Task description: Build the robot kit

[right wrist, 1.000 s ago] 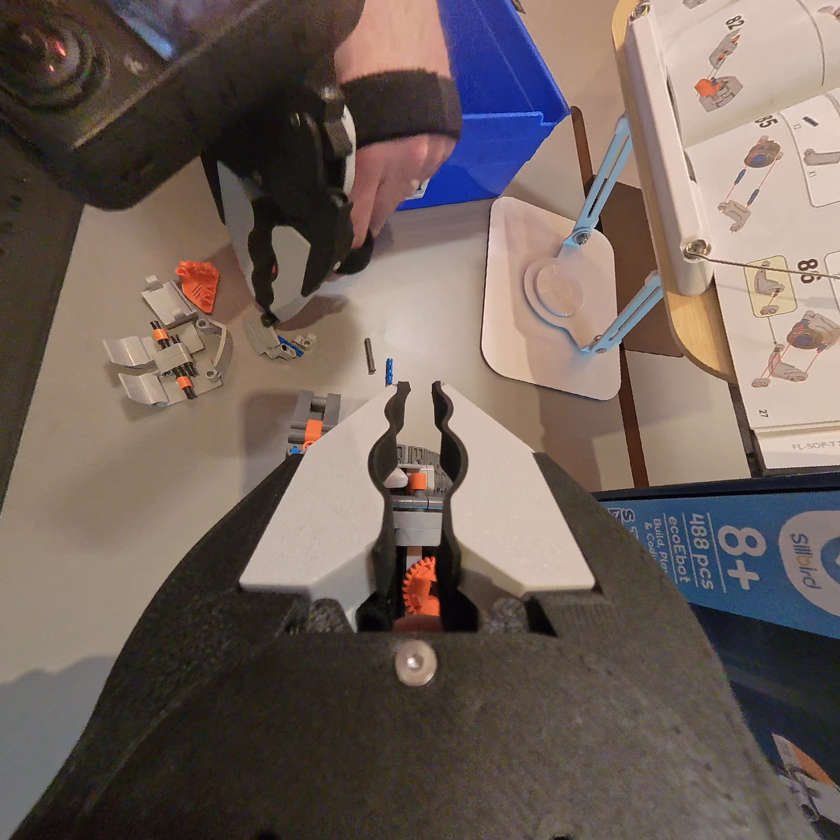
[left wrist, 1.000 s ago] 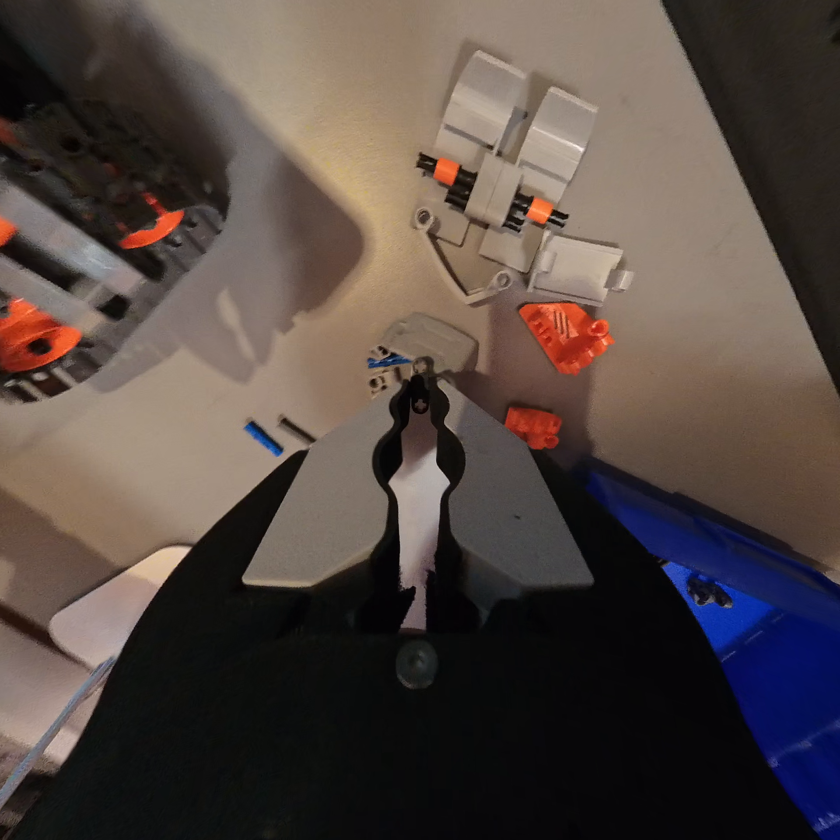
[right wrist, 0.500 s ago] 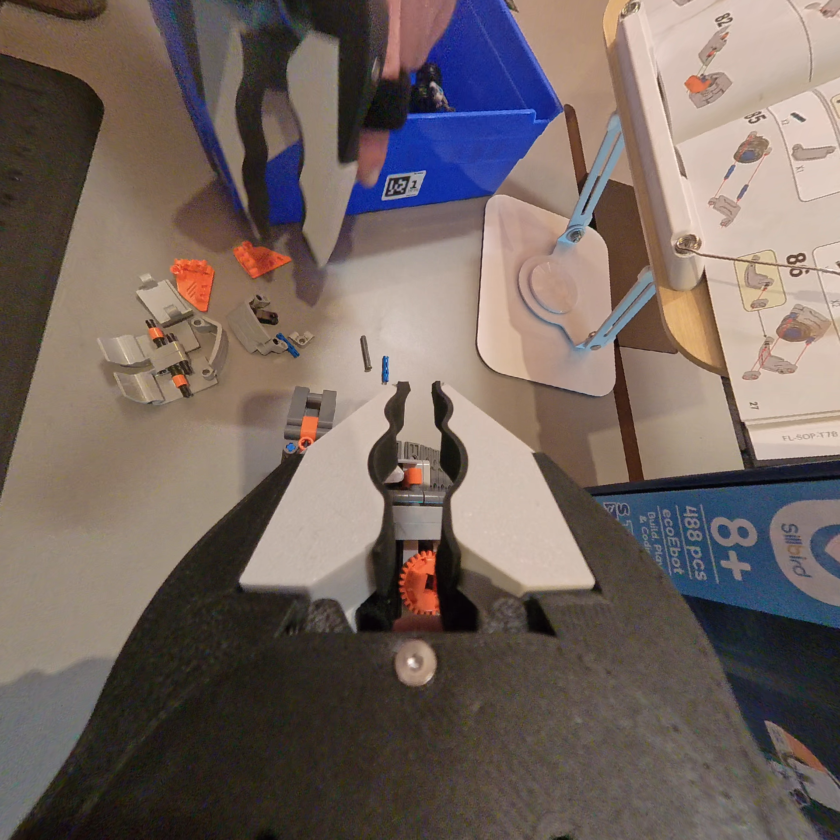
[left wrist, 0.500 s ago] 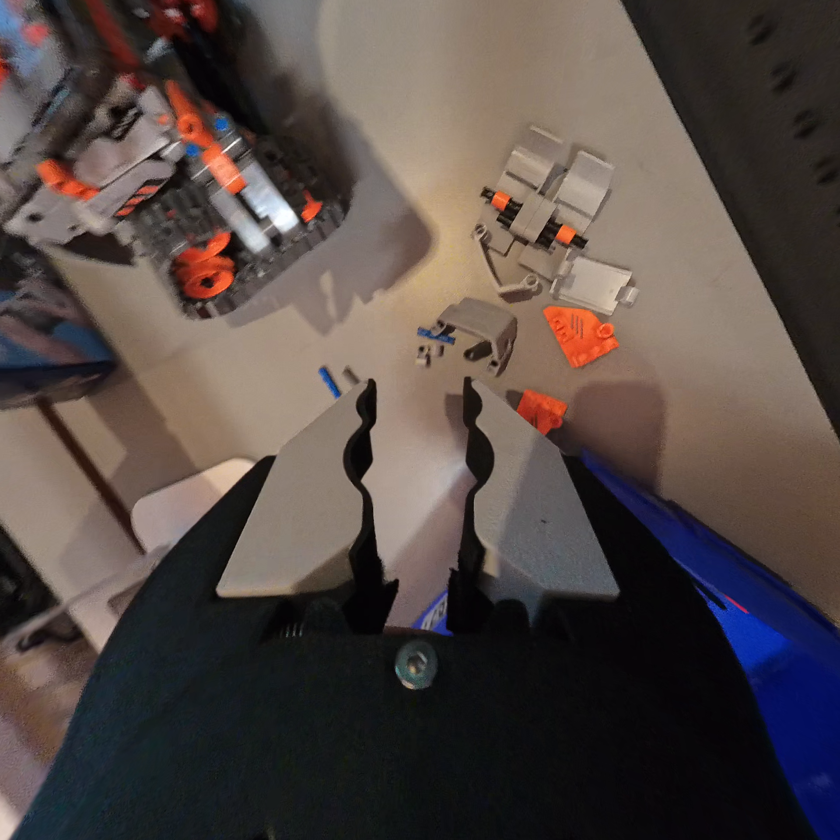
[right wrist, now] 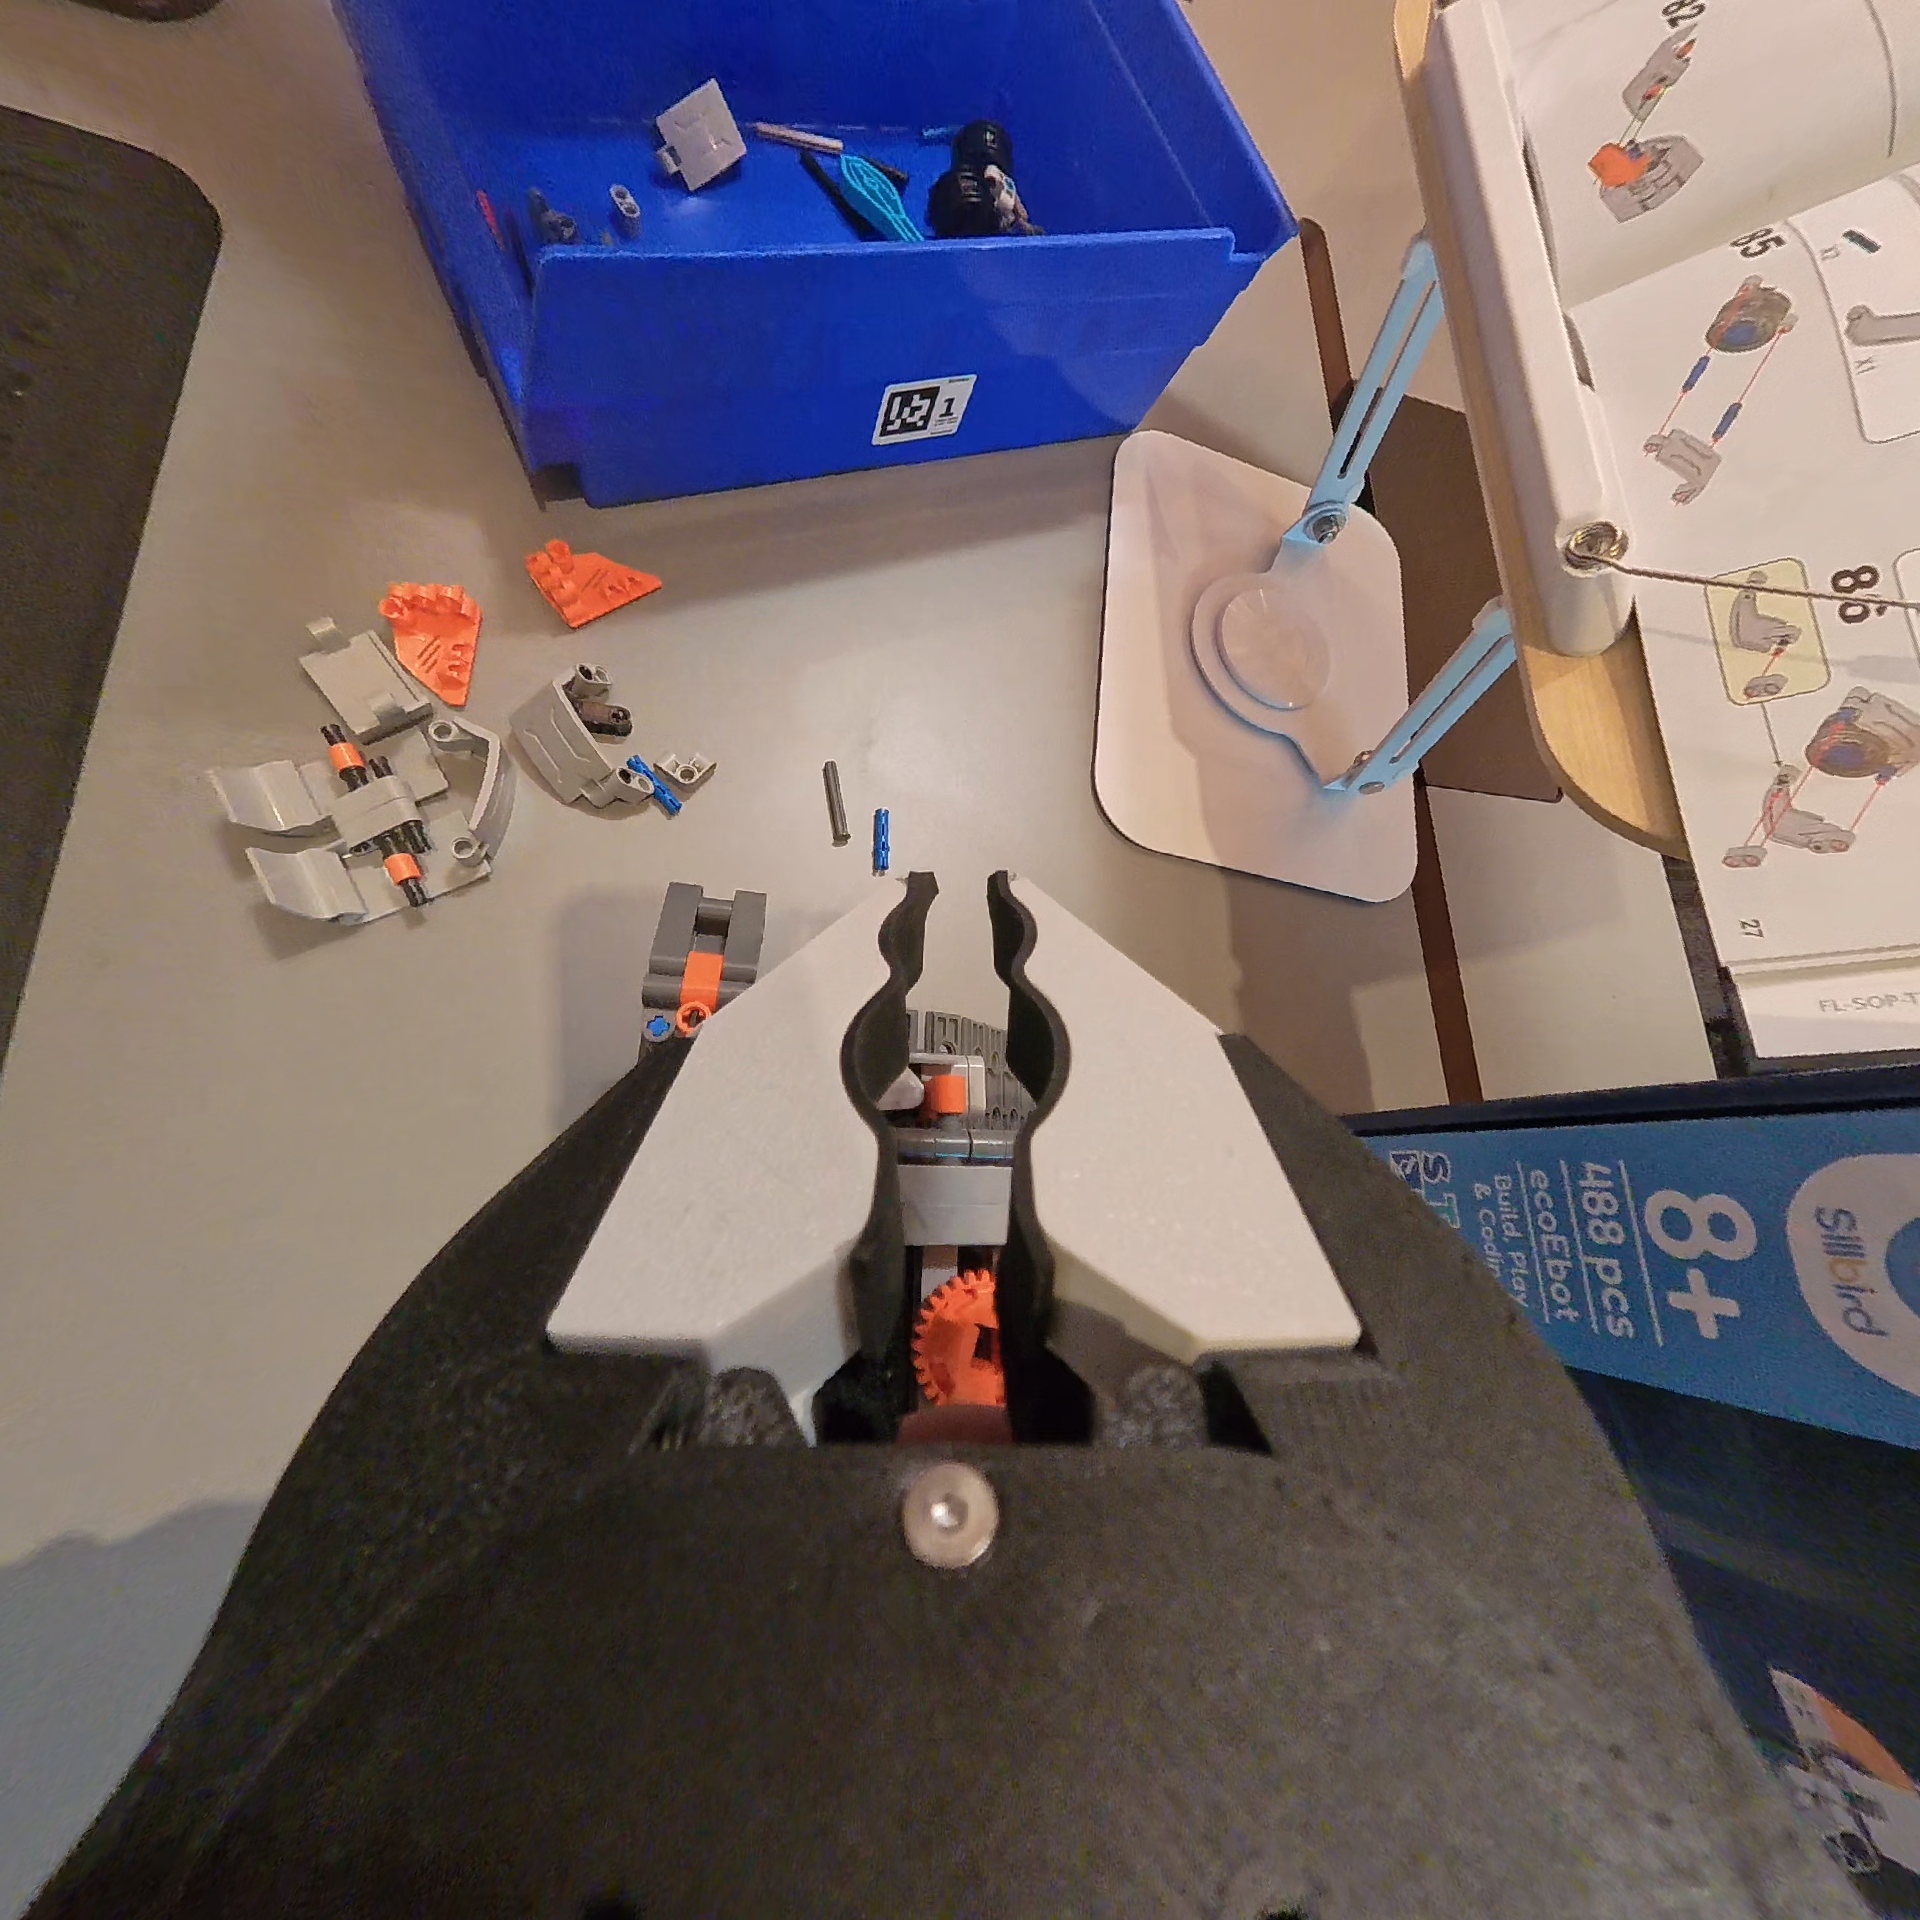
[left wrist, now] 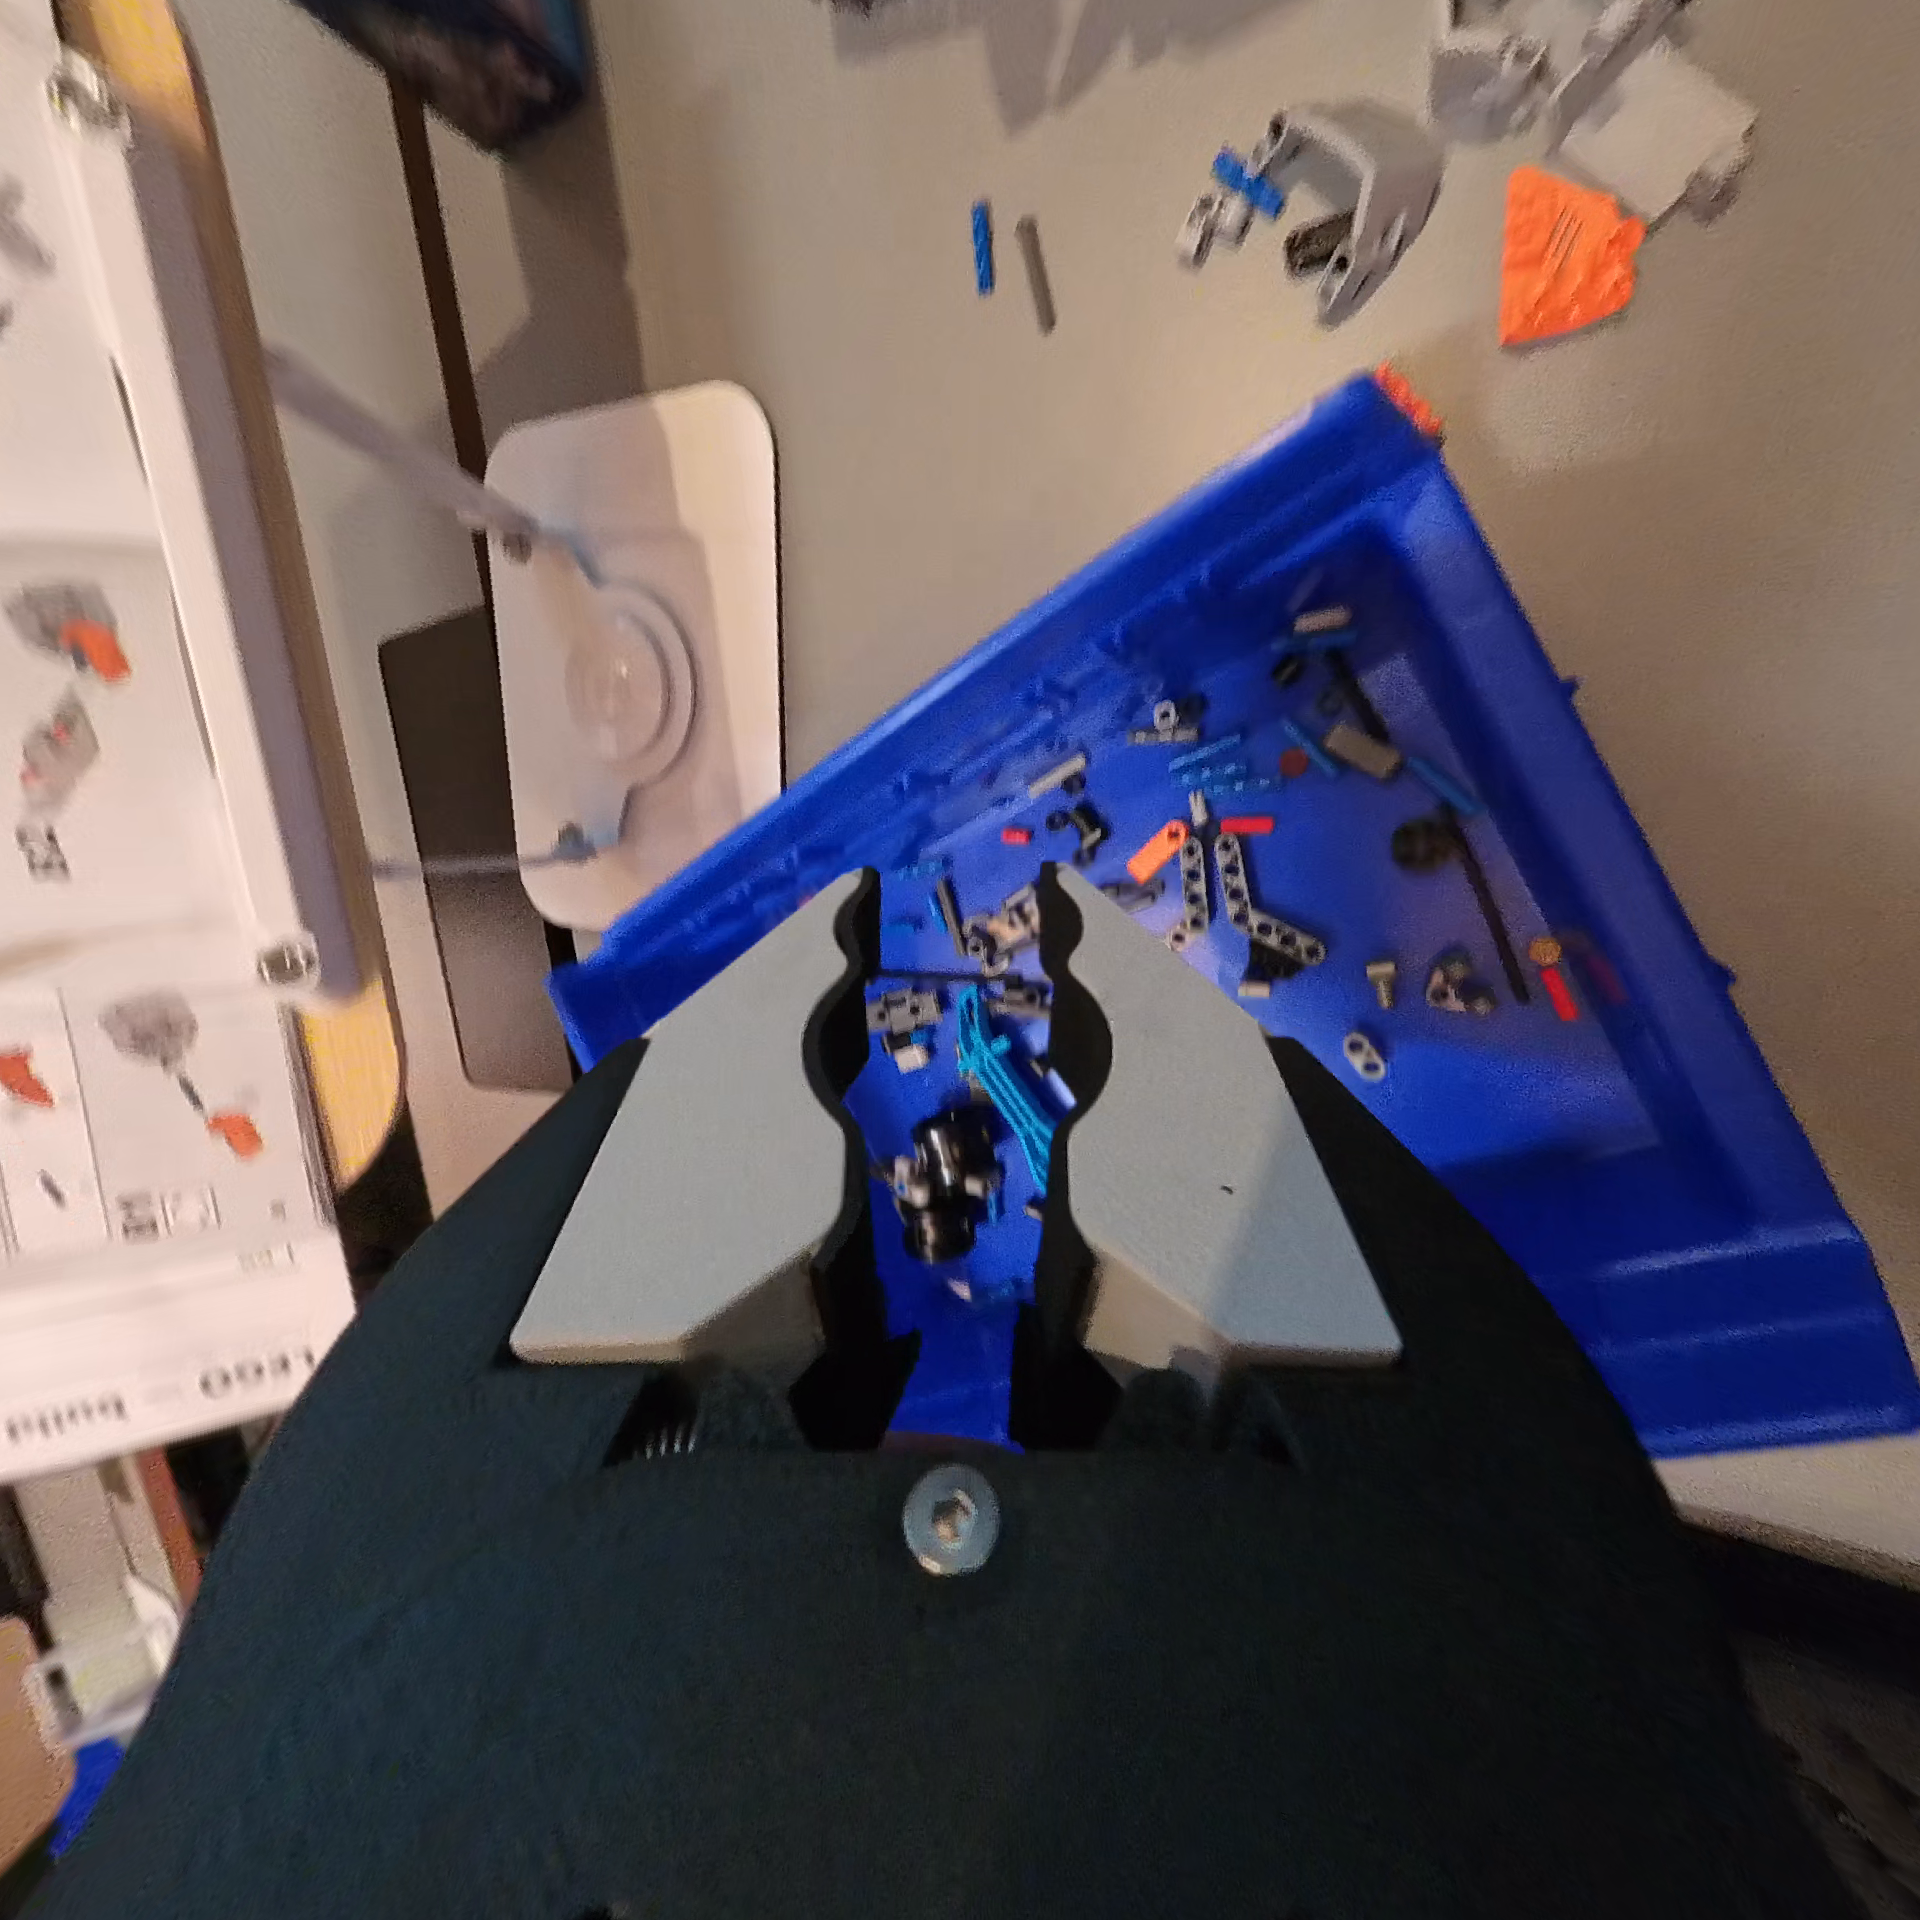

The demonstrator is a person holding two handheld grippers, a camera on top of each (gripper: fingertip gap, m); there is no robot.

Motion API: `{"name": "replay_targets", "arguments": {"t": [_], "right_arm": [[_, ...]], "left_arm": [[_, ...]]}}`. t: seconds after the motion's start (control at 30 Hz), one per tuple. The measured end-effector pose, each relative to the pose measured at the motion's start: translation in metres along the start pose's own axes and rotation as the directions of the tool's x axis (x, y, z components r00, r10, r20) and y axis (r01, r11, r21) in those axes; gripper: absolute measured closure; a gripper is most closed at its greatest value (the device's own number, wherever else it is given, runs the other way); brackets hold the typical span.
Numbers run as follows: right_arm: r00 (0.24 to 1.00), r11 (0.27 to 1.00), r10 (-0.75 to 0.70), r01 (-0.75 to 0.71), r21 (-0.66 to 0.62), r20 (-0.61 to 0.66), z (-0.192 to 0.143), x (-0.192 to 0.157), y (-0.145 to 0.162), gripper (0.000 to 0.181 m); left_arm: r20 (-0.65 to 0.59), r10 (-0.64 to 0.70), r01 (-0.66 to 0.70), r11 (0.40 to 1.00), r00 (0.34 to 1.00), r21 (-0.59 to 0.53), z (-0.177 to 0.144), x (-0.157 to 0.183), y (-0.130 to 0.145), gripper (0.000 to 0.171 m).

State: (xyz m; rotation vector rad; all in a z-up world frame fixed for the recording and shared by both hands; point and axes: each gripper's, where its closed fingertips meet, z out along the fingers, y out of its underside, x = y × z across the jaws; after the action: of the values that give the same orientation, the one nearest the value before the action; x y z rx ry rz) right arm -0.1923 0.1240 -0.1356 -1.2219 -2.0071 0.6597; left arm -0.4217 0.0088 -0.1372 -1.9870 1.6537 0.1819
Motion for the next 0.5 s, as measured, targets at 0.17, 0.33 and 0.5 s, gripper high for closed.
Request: {"name": "replay_targets", "arguments": {"t": [0.17,0.33,0.5], "right_arm": [[1.0,1.0,0.005,-0.005,-0.005,0.003,0.002,0.0,0.002,0.171],[1.0,1.0,0.012,-0.012,-0.013,0.01,0.005,0.001,0.005,0.171],[1.0,1.0,0.022,-0.021,-0.016,0.012,0.006,0.002,0.009,0.171]], "left_arm": [[0.015,-0.087,0.087,0.994,0.996,-0.062,-0.001,0.0,0.045,0.145],[-0.041,-0.123,0.118,0.986,0.992,-0.118,0.023,0.003,0.069,0.143],[-0.098,-0.129,0.119,0.987,0.987,-0.108,0.052,0.004,0.07,0.143]]}}
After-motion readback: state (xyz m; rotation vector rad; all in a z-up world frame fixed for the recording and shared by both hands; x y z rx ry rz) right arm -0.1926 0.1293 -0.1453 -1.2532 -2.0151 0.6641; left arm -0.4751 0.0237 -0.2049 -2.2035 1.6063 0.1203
